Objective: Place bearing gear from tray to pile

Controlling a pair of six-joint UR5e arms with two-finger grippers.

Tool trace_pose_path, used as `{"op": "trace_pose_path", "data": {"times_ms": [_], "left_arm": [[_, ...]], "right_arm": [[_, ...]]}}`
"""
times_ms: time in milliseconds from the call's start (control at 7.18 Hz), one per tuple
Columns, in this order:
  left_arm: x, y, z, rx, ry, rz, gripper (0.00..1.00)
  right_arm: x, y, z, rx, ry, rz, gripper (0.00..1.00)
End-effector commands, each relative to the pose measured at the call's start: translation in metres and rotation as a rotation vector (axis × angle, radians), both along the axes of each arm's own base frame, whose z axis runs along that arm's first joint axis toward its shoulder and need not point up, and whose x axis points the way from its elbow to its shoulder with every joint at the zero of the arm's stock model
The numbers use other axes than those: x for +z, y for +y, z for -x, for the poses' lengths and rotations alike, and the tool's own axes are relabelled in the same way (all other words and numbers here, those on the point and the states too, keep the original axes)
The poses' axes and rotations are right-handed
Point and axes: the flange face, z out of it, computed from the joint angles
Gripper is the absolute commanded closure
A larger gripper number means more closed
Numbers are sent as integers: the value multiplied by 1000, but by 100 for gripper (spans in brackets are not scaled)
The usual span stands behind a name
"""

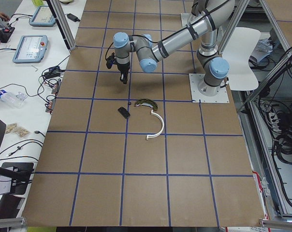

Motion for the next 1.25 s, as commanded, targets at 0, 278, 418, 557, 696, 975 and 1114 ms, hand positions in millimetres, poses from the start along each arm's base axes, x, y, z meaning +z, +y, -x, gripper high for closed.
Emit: {"op": "trace_pose_path", "data": {"times_ms": [0, 278, 418, 557, 696, 975, 1114], "left_arm": [[-23, 21, -101, 13, 0, -8, 100], [-42, 26, -147, 9, -25, 23, 100], [-51, 22, -152, 18, -26, 28, 100], [-62, 20, -153, 32, -12, 20, 98], [-64, 20, -150, 44, -8, 20, 97], [-60, 16, -142, 66, -8, 30, 97], [-58, 15, -139, 95, -7, 38, 88]], "right_arm": [[0, 1, -1, 2, -2, 1, 0], [-1, 0, -1, 2, 0, -1, 0], [-1, 0, -1, 3, -2, 1, 0], [0, 1, -1, 0, -2, 2, 0], [-1, 0, -1, 2, -2, 1, 0], [-1, 0, -1, 2, 0, 1, 0], [-1, 0, -1, 2, -2, 1, 0]]}}
